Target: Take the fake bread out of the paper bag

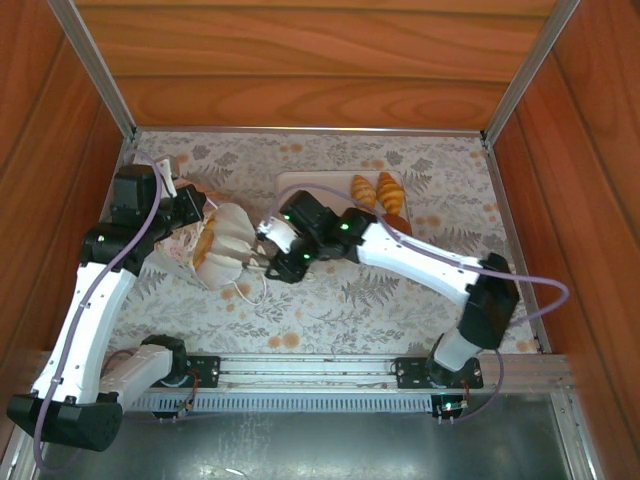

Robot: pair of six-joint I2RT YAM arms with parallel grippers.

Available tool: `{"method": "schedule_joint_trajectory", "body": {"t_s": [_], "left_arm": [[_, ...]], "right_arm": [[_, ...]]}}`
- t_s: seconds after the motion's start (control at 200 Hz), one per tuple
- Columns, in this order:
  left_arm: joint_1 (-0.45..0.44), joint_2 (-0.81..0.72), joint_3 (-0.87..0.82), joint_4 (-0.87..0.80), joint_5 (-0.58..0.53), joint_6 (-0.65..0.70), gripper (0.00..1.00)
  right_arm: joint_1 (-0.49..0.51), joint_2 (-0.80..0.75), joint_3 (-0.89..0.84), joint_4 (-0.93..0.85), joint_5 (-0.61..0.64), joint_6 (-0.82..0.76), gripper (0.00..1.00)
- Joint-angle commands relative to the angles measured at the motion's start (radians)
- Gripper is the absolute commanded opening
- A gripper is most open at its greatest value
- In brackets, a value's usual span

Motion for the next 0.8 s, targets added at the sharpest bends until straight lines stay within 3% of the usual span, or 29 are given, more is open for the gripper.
{"method": "schedule_joint_trajectory", "body": {"t_s": [0.0,0.28,0.495,0.795], "left_arm": [[-0.005,0.009,0.042,-0.007,0.014,0.000,0.00],[-0.004,0.025,0.056,-0.006,0.039,0.004,0.00],[-0.006,0.033,0.056,-0.006,0.047,0.002,0.00],[-0.005,0.033,0.055,-0.004,0.044,0.004,0.00]], "right_arm": [[0.015,0.128,0.118,0.035,0.116,0.078,0.45],[0.103,0.369,0.369,0.000,0.436,0.011,0.47],[0.124,0.513,0.515,-0.055,0.603,-0.007,0.48],[0.124,0.557,0.520,-0.033,0.648,0.056,0.48]]}}
